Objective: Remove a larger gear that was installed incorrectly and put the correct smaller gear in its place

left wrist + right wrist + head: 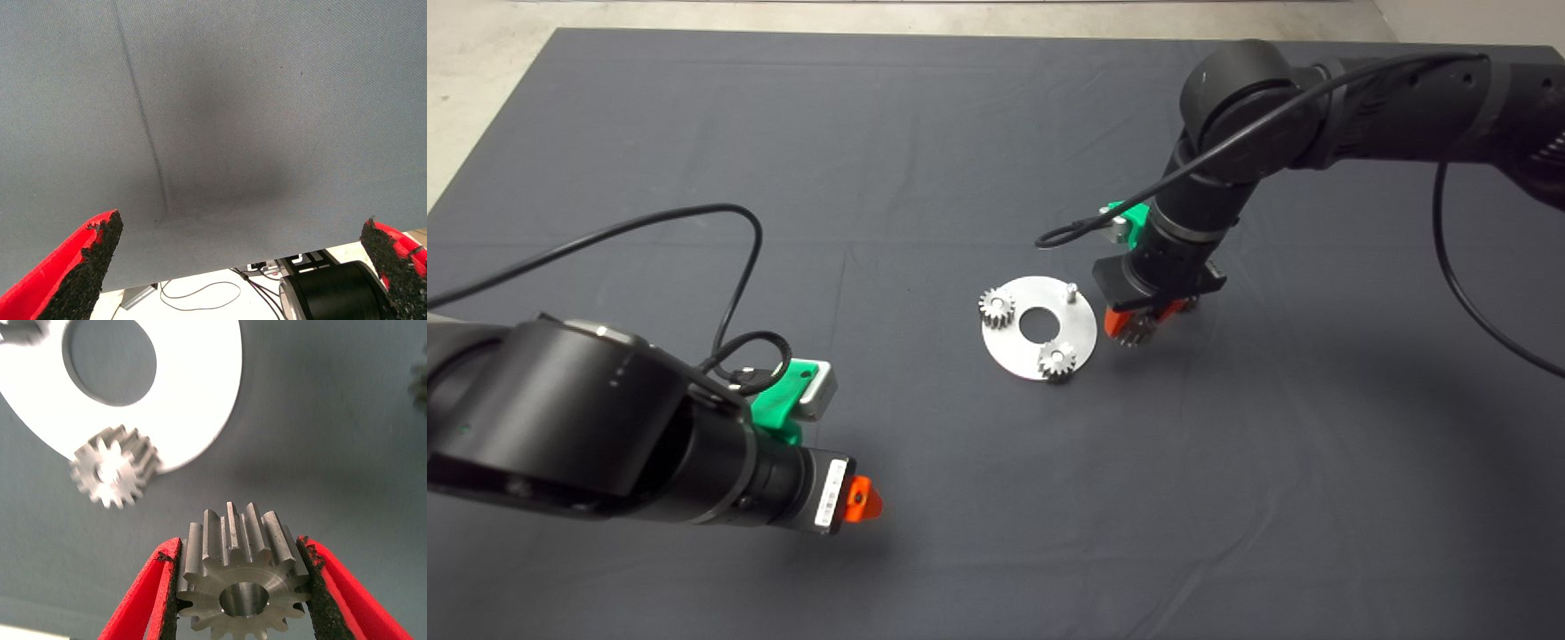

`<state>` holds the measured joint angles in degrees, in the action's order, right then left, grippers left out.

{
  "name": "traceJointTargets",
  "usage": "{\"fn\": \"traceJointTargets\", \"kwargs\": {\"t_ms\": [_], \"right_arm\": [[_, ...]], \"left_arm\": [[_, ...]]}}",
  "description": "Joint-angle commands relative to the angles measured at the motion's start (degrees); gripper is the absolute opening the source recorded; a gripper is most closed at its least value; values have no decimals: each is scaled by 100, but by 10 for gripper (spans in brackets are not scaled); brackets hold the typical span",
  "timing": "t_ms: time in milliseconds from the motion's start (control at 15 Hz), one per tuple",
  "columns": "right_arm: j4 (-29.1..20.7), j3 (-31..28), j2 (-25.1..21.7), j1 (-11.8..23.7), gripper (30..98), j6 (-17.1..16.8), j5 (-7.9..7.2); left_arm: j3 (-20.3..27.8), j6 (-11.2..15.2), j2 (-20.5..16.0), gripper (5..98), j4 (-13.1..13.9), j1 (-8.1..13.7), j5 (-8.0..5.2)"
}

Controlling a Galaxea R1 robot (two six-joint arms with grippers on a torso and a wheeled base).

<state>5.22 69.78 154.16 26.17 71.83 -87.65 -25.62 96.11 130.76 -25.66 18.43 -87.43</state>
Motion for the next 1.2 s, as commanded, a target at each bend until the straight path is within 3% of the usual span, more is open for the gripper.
{"fn": "traceJointTargets", "kwargs": {"t_ms": [0,533,1133], "right_arm": [[666,169,93,143,422,6,-735],[866,640,145,134,422,-328,-735],[1069,763,532,108,400,-328,-735]], "left_arm": [[15,-23,-19,921,-9,44,-28],[1,-20,-10,921,-9,21,-11],[6,-14,-10,921,-27,21,-11]]}}
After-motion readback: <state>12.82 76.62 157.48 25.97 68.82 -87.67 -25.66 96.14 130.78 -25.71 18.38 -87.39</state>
